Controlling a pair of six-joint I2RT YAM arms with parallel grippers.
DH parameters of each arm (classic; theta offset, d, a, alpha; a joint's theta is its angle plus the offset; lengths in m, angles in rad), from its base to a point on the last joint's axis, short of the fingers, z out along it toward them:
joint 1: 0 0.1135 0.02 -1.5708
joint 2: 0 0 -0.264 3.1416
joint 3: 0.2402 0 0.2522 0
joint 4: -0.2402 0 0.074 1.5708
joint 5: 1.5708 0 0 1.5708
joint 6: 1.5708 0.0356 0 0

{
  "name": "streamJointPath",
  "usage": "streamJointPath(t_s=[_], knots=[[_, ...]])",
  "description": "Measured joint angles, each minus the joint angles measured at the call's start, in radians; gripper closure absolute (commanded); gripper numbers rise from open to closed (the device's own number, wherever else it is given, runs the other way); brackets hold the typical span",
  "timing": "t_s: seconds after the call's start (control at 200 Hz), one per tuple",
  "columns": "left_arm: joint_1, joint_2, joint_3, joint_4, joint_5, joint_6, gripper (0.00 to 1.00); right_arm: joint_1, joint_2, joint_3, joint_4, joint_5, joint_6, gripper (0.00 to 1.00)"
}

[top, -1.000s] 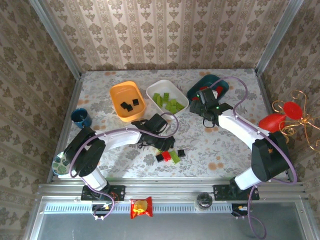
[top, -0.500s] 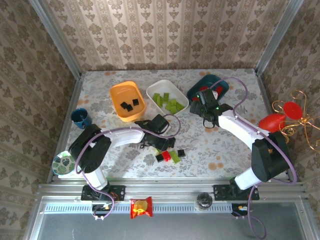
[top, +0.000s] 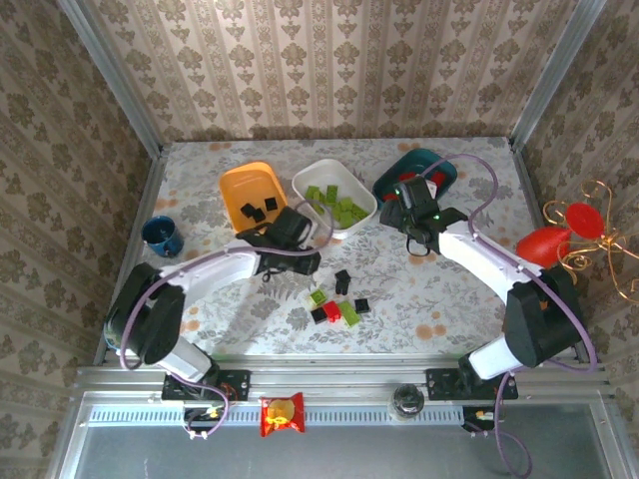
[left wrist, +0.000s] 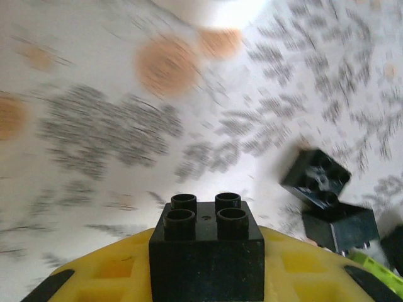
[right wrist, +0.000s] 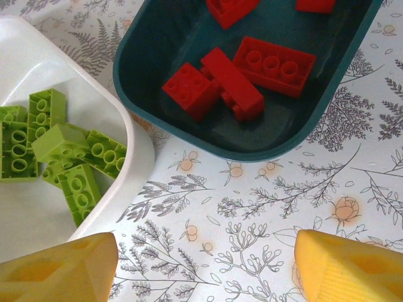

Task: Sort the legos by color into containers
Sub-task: Place the lego in the container, then pick up the lego from the center of the table.

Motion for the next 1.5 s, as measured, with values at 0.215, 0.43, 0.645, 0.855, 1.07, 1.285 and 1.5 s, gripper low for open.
streamJointPath(t_s=[0.215,0.43,0.645,0.855,1.07,1.285,1.5], knots=[[0.162,-0.035,0.110,-0.008,-0.132,-0.021,0.68,0.000,-0.011,-0.014,0.006,-0.001,0.012,0.24],[0.288,0.106,0.274,0.020,-0.242,-0.021,0.68,0.000,-0.031,-0.053,0.005,-0.002,0.023,0.24],[0.374,0.293,0.370,0.019,-0.264,-0.018,0.68,0.008,-0.098,-0.084,0.001,-0.009,0.027,0.25],[0.412,0.378,0.399,0.001,-0.248,-0.014,0.45,0.038,-0.175,-0.106,-0.002,-0.055,0.034,0.23],[0.432,0.378,0.418,0.003,-0.211,-0.031,0.26,0.085,-0.196,-0.133,-0.014,-0.120,0.032,0.21],[0.427,0.248,0.392,0.013,-0.124,-0.069,0.19,0.133,-0.229,-0.168,-0.036,-0.174,0.021,0.20],[0.324,-0.055,0.283,0.076,-0.079,-0.090,0.13,0.190,-0.209,-0.222,-0.039,-0.220,0.018,0.20]])
